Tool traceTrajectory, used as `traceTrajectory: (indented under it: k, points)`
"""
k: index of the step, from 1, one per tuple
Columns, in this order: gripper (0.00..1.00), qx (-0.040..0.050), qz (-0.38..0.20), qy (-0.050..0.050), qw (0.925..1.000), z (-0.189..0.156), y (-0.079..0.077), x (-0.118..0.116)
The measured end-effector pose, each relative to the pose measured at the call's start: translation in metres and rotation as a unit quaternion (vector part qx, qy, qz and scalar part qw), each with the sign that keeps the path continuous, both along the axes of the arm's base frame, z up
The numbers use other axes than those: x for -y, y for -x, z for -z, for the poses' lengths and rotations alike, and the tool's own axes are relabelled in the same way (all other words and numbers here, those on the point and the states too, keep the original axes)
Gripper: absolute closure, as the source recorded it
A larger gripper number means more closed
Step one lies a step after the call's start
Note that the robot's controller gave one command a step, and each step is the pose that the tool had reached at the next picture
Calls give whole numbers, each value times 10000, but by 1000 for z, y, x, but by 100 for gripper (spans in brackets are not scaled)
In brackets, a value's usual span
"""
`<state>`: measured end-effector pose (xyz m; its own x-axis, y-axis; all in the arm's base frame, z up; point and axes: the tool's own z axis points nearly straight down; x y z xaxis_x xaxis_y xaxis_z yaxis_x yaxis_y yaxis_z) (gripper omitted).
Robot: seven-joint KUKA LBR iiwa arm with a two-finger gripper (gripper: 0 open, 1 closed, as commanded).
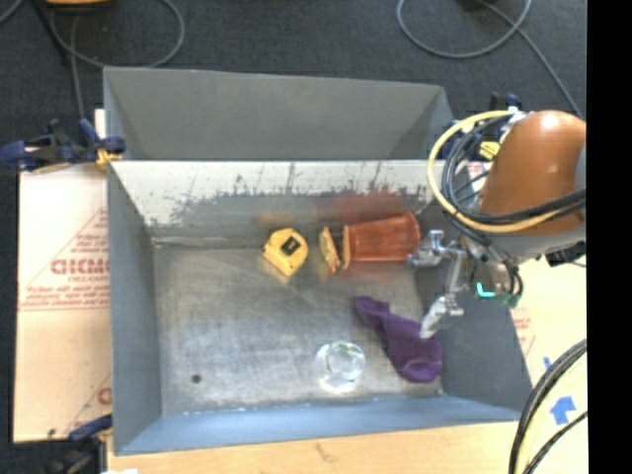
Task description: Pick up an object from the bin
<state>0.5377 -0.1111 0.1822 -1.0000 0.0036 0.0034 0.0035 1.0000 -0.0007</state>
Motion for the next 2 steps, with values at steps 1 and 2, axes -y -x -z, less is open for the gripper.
traceTrajectory:
  k: [1,2]
  points:
    - [0,36,-14,6,10000,-4,-2,0]
    - [0,69,245,2,9997,30,20,15]
